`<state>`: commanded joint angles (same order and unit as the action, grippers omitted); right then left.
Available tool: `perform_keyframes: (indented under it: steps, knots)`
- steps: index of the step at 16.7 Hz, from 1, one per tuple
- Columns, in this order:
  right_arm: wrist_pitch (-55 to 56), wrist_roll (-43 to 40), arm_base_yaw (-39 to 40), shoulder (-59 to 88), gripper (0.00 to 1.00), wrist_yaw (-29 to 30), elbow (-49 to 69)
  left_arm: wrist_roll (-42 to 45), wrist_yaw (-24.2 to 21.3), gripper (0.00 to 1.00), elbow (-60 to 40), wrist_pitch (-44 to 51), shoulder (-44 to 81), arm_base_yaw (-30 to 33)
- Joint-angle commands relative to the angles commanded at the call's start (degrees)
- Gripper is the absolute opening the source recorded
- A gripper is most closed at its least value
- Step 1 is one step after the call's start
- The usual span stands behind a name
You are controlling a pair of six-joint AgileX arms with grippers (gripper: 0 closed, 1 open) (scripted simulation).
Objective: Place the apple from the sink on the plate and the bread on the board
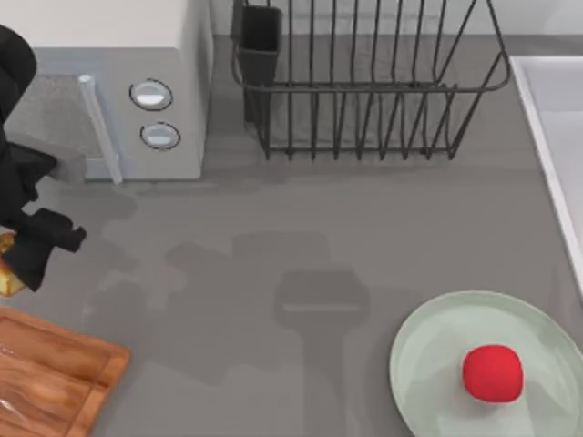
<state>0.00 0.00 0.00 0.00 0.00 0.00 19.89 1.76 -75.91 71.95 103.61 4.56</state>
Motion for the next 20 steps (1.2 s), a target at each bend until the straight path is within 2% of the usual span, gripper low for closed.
perform_keyframes:
  steps: [3,9,12,16,20]
  knots:
    - [0.00,0.00,0.00,0.00,1.00,0.00,0.00,0.27,-0.14,0.00,-3.59,1.53,0.18,-0.41]
    - [0.00,0.00,0.00,0.00,1.00,0.00,0.00,0.39,-0.11,0.00,-3.84,1.49,0.29,-0.25]
    - [0.00,0.00,0.00,0.00,1.00,0.00,0.00,-3.17,0.26,0.00,-3.38,1.29,0.12,0.36]
    - [0.00,0.00,0.00,0.00,1.00,0.00,0.00,-16.45,1.51,0.00,-1.09,0.47,-0.42,2.50]
    - [0.00,0.00,0.00,0.00,1.00,0.00,0.00,-38.88,3.51,0.00,2.53,-0.88,-1.52,5.06]
